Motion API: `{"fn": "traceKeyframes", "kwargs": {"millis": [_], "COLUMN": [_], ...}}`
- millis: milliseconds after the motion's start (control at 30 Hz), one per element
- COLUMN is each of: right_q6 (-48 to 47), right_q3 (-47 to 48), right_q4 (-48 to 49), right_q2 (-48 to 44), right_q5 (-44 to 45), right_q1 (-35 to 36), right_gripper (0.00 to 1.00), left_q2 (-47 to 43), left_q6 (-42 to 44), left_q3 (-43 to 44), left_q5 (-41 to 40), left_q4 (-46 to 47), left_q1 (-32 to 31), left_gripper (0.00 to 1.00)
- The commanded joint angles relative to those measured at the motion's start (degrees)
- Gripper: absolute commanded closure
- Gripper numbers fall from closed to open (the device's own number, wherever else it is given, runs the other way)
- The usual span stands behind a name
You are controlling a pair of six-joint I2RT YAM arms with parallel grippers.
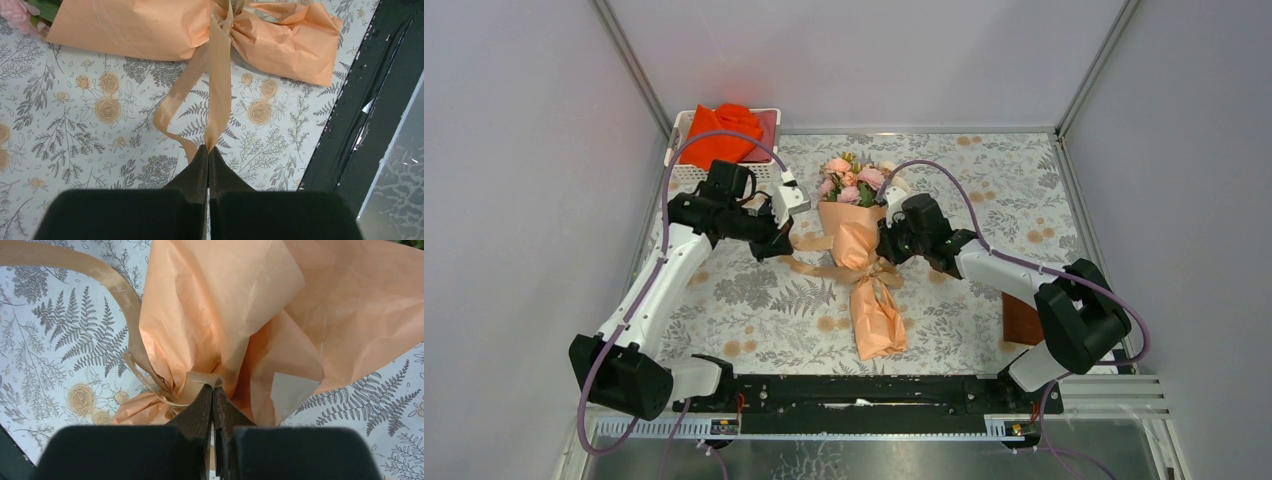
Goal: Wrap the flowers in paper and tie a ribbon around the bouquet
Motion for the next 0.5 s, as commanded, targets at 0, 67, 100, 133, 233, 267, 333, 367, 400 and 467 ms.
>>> {"fn": "traceKeyframes", "kwargs": {"millis": [0,67,100,133,233,267,333,367,400,467], "right_q6": [2.83,5.53,7.17,8.94,15.83,18.09,21.6,22.94,24.33,25.98], "right_q3": [0.85,-0.52,-1.53,-3.0,-7.96,-9.46,-12.4,-14.54,-15.67,-19.43], "right_q4": [1.51,1.87,1.82,2.12,1.26,0.14,-4.25,-6.91,-9.2,-12.63], "right_q2": [-5.88,-9.76,-12.29,-14.97,-24.76,-28.22,-34.16,-36.58,-38.39,-40.62], "right_q5": [-0.33,0.42,1.38,2.72,8.15,10.54,19.07,25.35,29.05,33.39], "right_q1": [0.33,0.26,0.28,0.31,-1.21,-2.25,-3.79,-4.51,-4.96,-5.93], "right_gripper": [0.98,1.0,1.0,1.0,1.0,1.0,1.0,1.0,1.0,0.89], "left_q2": [-0.94,-1.08,-1.14,-1.1,-0.98,-0.81,-0.89,-1.17,-1.59,-1.99], "left_q6": [0.02,0.03,-0.1,-0.26,-1.26,-1.85,-2.44,-3.14,-4.27,-6.98], "left_q3": [2.19,2.23,2.27,2.23,3.64,4.93,8.23,9.55,10.3,12.08], "left_q5": [0.27,-0.03,-0.07,-0.09,0.74,1.76,5.59,7.31,8.65,9.9], "left_q4": [-1.63,-1.73,-1.72,-1.81,-2.79,-4.04,-7.05,-7.57,-7.65,-7.66], "left_q1": [-0.22,-0.22,-0.22,-0.22,-0.22,-0.22,-0.22,-0.22,-0.22,-0.21], "left_gripper": [1.0,1.0,1.0,1.0,1.0,1.0,1.0,1.0,1.0,1.0]}}
